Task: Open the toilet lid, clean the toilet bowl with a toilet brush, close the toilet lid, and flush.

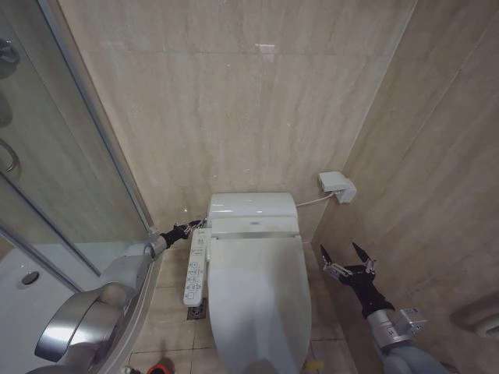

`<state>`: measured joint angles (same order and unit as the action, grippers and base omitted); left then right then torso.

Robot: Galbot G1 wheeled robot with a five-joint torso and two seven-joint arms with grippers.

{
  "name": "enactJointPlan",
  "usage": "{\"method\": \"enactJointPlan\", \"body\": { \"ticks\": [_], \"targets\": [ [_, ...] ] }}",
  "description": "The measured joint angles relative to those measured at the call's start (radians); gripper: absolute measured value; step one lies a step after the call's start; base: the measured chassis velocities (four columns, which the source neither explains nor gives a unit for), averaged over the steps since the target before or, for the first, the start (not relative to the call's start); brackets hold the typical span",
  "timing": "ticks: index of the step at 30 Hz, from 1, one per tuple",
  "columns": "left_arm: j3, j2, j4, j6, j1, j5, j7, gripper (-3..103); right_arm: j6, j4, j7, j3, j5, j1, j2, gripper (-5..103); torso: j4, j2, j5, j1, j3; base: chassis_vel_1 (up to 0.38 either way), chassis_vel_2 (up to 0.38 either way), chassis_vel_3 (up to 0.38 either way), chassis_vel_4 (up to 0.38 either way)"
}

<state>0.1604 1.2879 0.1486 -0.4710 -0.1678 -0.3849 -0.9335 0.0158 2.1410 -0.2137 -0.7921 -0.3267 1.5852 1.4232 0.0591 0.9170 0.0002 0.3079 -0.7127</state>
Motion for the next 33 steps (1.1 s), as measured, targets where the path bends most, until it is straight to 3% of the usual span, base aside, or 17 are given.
{"method": "enactJointPlan", "body": {
  "ticks": [33],
  "targets": [
    [-0.01, -0.02, -0.022, 0.015, -0.001, -0.001, 0.01, 0, 0.0, 0.0, 0.0, 0.0, 0.0, 0.0, 0.0, 100, 0.0, 0.0, -0.0003, 0.0, 0.0, 0.0, 0.0, 0.0, 0.0]
  ]
}}
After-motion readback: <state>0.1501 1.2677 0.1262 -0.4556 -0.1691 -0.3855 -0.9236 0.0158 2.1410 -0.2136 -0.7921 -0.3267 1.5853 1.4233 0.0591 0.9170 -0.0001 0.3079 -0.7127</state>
